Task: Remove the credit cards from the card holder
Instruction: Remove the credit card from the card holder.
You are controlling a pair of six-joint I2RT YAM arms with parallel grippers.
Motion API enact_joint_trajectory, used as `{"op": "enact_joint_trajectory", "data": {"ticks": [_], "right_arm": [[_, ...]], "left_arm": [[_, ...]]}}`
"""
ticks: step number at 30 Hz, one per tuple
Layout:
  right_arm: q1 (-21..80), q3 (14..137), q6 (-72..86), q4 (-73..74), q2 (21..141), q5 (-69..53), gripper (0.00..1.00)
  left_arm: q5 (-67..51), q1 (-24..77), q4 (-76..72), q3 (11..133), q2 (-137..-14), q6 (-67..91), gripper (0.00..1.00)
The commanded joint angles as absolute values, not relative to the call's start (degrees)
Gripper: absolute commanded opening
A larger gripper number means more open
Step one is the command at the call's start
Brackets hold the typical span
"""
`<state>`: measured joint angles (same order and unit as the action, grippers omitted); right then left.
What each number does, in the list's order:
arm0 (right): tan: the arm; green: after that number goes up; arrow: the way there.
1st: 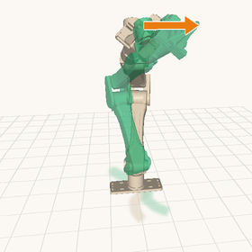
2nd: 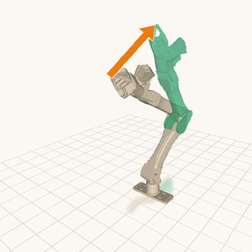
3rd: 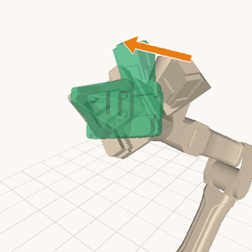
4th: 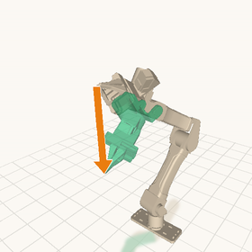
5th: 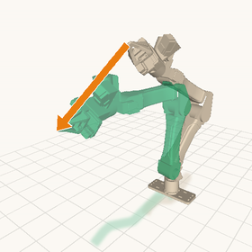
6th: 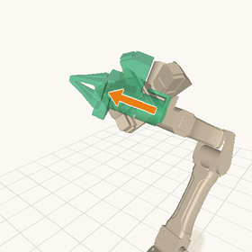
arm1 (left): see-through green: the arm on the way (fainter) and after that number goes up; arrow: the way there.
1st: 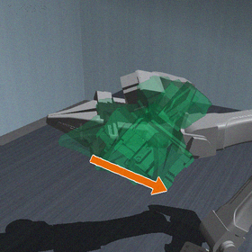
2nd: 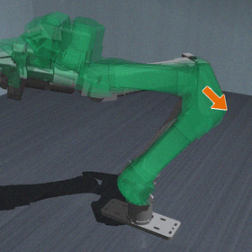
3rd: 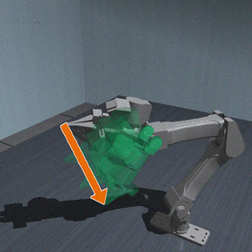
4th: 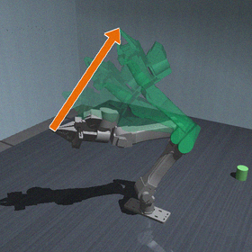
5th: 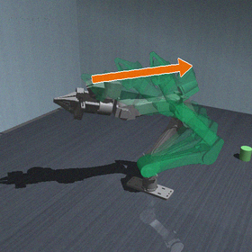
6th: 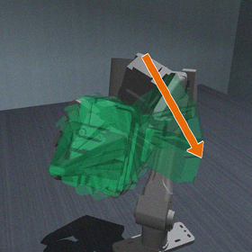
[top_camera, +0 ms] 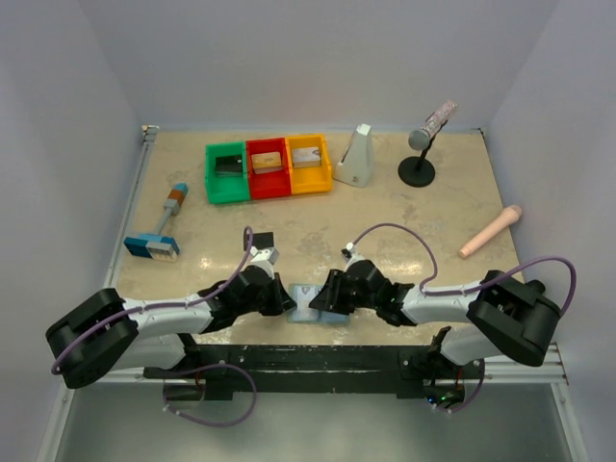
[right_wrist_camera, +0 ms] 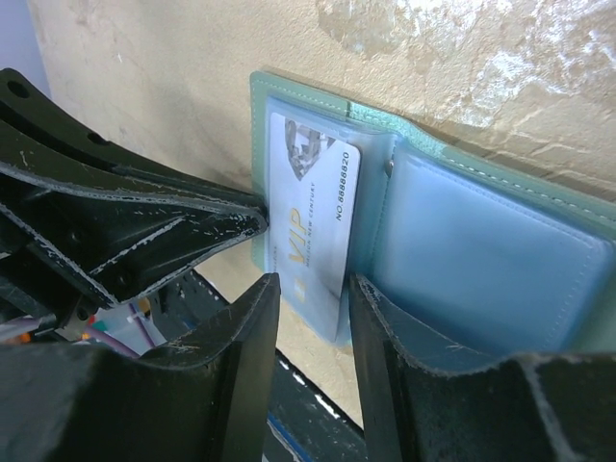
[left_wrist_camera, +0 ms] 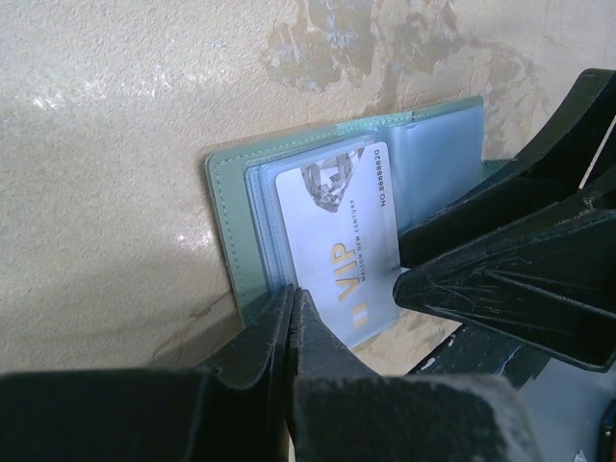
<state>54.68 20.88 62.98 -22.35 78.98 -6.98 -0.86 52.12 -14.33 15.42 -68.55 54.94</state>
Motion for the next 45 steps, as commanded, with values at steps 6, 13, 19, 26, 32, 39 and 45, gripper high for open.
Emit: {"op": "enact_joint_trajectory", "data": {"ticks": [6, 13, 19, 26, 32, 39, 45], "right_arm": [[54.4, 19.78, 63.02, -24.34, 74.97, -4.13, 0.39], [54.4, 20.3, 62.66, -25.57, 76.2, -5.54, 0.38], [54.4, 20.13, 62.49, -27.33, 76.55, -6.68, 0.35], [54.4, 20.74, 61.7, -31.37, 78.39, -10.81, 0.34], [54.4, 21.27, 61.7, -32.34, 80.42, -12.39, 0.37], [54.4, 22.23, 62.23, -33.66, 82.53, -13.54, 0.38], [54.4, 23.47, 61.96, -33.13, 83.41, -13.8, 0.38]], "left_arm": [[-1.23, 51.86, -17.67, 15.03, -70.22, 55.2, 0.0], [-1.49, 51.86, -18.11, 15.2, -70.58, 55.28, 0.0], [-1.49, 51.86, -17.93, 15.2, -71.01, 55.11, 0.0], [-2.37, 51.94, -19.86, 15.38, -72.6, 54.84, 0.0], [-3.51, 51.86, -21.71, 15.38, -73.47, 54.32, 0.0], [-5.18, 51.86, -23.82, 15.38, -74.71, 54.23, 0.0], [-6.24, 51.86, -25.66, 14.77, -75.41, 54.84, 0.0]]}}
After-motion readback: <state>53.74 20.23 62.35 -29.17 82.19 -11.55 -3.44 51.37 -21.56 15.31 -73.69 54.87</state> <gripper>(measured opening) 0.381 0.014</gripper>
